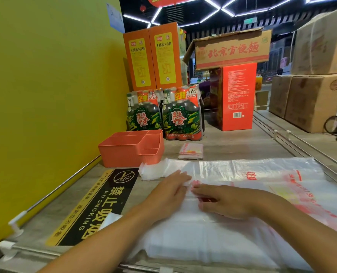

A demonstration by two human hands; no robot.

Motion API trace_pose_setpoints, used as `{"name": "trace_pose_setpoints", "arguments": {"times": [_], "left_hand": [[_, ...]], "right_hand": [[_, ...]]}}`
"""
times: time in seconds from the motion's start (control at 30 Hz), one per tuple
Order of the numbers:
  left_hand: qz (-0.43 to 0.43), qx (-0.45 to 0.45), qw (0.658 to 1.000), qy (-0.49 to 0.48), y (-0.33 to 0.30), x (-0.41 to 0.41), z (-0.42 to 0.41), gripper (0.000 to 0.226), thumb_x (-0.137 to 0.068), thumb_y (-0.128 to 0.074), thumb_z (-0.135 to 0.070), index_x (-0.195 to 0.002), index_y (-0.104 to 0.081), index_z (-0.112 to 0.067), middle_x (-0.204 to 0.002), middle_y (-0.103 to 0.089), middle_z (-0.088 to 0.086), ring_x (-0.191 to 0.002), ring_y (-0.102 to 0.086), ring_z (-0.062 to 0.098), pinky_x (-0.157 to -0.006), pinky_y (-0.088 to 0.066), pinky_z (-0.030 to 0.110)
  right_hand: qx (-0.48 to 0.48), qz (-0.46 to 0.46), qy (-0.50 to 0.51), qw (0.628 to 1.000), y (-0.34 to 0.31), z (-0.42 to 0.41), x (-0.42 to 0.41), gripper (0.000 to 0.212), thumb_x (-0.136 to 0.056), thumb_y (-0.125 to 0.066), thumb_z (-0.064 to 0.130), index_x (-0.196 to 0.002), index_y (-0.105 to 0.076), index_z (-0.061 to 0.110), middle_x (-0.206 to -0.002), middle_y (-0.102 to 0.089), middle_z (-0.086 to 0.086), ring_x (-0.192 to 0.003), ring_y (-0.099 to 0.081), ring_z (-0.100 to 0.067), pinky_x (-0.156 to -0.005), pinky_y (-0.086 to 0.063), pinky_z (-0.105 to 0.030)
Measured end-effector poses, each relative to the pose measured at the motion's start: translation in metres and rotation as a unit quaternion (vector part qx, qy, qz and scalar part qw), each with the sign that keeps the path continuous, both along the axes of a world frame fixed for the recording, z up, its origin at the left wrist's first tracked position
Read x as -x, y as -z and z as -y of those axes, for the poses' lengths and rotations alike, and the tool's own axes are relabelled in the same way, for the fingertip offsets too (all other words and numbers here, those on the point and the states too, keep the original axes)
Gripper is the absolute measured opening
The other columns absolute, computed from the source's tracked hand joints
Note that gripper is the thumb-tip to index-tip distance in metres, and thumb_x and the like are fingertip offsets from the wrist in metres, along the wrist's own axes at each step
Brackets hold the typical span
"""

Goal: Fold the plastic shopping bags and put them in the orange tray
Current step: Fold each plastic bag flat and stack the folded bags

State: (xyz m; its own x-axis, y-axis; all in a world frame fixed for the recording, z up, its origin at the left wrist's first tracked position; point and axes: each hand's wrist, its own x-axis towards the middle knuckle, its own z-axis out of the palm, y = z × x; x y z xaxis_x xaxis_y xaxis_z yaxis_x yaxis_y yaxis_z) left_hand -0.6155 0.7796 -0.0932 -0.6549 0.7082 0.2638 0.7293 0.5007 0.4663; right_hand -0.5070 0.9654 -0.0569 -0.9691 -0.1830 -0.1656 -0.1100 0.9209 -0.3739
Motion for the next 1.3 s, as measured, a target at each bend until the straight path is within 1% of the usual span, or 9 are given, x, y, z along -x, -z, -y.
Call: {"name": "trace_pose_setpoints", "arguments": {"times": [0.13,0.3,0.43,0.53,0.7,0.83,0.97,1.13,1.3], "left_hand": [[-0.011,0.097,0.995,0.035,0.005,0.0,0.001,0.052,-0.109,-0.034,-0.029,-0.158,-0.022,-0.02,-0.167,-0.016,-0.004,-0.154,-0.007,0.009,-0.122,0.001,0.021],[0.004,0.053,0.998,0.038,-0.002,-0.004,0.0,0.042,-0.106,-0.045,-0.028,-0.145,-0.038,-0.016,-0.155,-0.041,-0.005,-0.142,-0.035,0.007,-0.121,-0.024,0.031],[-0.037,0.067,0.996,0.038,-0.006,-0.009,0.003,0.048,-0.104,-0.048,-0.037,-0.148,-0.041,-0.017,-0.148,-0.049,-0.003,-0.143,-0.032,0.009,-0.121,-0.011,0.021],[-0.002,0.113,0.992,0.051,-0.009,-0.011,0.007,0.057,-0.106,-0.042,-0.044,-0.157,-0.025,-0.026,-0.156,-0.034,-0.017,-0.149,-0.014,0.004,-0.12,-0.006,0.02],[0.053,0.164,0.983,0.067,-0.008,-0.009,0.011,0.061,-0.107,-0.034,-0.046,-0.161,-0.006,-0.033,-0.168,0.0,-0.012,-0.153,0.009,0.006,-0.118,0.007,0.022],[0.039,0.111,0.992,0.041,-0.01,-0.007,0.013,0.056,-0.107,-0.038,-0.039,-0.158,-0.017,-0.026,-0.167,-0.01,-0.008,-0.154,-0.004,0.007,-0.125,-0.009,0.03],[0.035,0.05,0.996,-0.067,-0.013,0.0,0.015,0.056,-0.106,-0.039,-0.036,-0.157,-0.017,-0.031,-0.165,-0.02,-0.006,-0.152,-0.02,0.016,-0.123,-0.022,0.036],[0.118,-0.103,0.982,-0.101,-0.015,-0.004,0.01,0.057,-0.102,-0.051,-0.028,-0.151,-0.026,-0.039,-0.145,-0.052,-0.008,-0.125,-0.054,0.014,-0.108,-0.046,0.041],[0.069,-0.013,0.985,-0.155,-0.015,-0.002,0.01,0.068,-0.099,-0.051,-0.031,-0.156,-0.014,-0.032,-0.144,-0.052,0.0,-0.128,-0.05,0.019,-0.098,-0.044,0.032]], "right_hand": [[-0.003,0.008,-0.009,1.0,0.002,-0.004,0.003,0.058,-0.105,-0.045,0.041,-0.159,-0.024,0.033,-0.166,-0.019,0.014,-0.15,-0.024,-0.012,-0.123,-0.02,-0.034],[-0.008,0.015,-0.006,1.0,0.005,-0.008,0.005,0.061,-0.105,-0.046,0.039,-0.159,-0.021,0.037,-0.167,-0.007,0.018,-0.153,-0.016,-0.009,-0.124,-0.015,-0.033],[-0.009,0.019,0.003,1.0,0.001,-0.009,0.003,0.058,-0.103,-0.048,0.039,-0.157,-0.028,0.036,-0.165,-0.019,0.016,-0.15,-0.025,-0.01,-0.123,-0.019,-0.032],[-0.021,-0.006,0.031,0.999,-0.007,-0.015,0.001,0.054,-0.103,-0.05,0.039,-0.154,-0.034,0.037,-0.161,-0.034,0.012,-0.143,-0.038,-0.015,-0.119,-0.029,-0.032],[0.035,-0.013,0.004,0.999,-0.005,-0.006,-0.002,0.062,-0.106,-0.048,0.036,-0.159,-0.017,0.035,-0.164,-0.017,0.019,-0.147,-0.021,0.0,-0.112,-0.016,-0.014],[0.009,0.04,-0.007,0.999,-0.001,-0.003,-0.003,0.063,-0.106,-0.039,0.048,-0.161,-0.016,0.027,-0.166,-0.003,0.018,-0.152,-0.001,0.0,-0.119,-0.002,-0.021],[-0.003,0.036,-0.008,0.999,-0.003,-0.004,-0.005,0.062,-0.106,-0.037,0.049,-0.16,-0.02,0.025,-0.168,-0.007,0.014,-0.154,-0.005,-0.007,-0.121,-0.005,-0.025],[0.001,0.036,-0.002,0.999,-0.002,-0.003,-0.004,0.066,-0.104,-0.038,0.053,-0.161,-0.014,0.03,-0.167,-0.002,0.017,-0.154,0.0,-0.005,-0.125,-0.003,-0.03],[0.0,0.038,0.002,0.999,0.001,-0.004,-0.003,0.067,-0.104,-0.039,0.055,-0.161,-0.013,0.031,-0.166,-0.001,0.02,-0.153,0.0,-0.004,-0.125,-0.002,-0.03]]}}
